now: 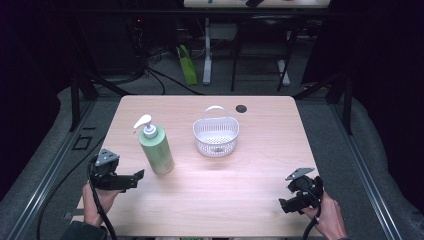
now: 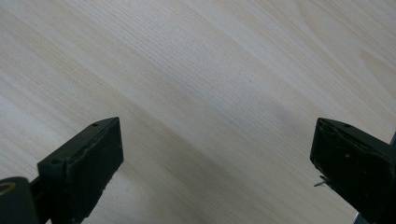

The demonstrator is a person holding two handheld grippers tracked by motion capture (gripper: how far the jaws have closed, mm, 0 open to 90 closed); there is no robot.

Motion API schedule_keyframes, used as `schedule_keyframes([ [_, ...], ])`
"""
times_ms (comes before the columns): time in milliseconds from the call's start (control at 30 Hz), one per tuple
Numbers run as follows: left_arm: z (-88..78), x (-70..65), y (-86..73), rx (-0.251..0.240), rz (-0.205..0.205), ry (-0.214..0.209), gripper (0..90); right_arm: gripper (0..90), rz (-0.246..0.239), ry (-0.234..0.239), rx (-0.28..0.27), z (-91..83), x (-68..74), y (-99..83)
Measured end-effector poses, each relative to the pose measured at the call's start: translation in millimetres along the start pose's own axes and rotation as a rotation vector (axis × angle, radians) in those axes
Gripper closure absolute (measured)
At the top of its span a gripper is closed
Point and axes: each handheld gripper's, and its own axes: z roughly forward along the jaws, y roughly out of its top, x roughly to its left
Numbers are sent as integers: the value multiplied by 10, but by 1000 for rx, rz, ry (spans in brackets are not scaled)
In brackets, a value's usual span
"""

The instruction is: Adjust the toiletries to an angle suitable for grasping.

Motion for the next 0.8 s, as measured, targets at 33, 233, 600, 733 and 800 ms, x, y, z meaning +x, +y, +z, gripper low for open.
schedule_keyframes([
  [33,0,0,0,0,0,0,0,22,-3,1,-2,0,1,1],
  [233,13,-34,43,-12,2,-16,0,24,-9,4,4,10,-2,4],
  [600,14,-138,242,-104,0,-38,0,29,-19,5,3,4,32,23],
  [733,58,-192,324,-137,1,-47,0,28,-9,5,0,9,17,18],
  [800,80,-228,374,-155,7,-50,0,29,-8,5,0,9,15,19],
])
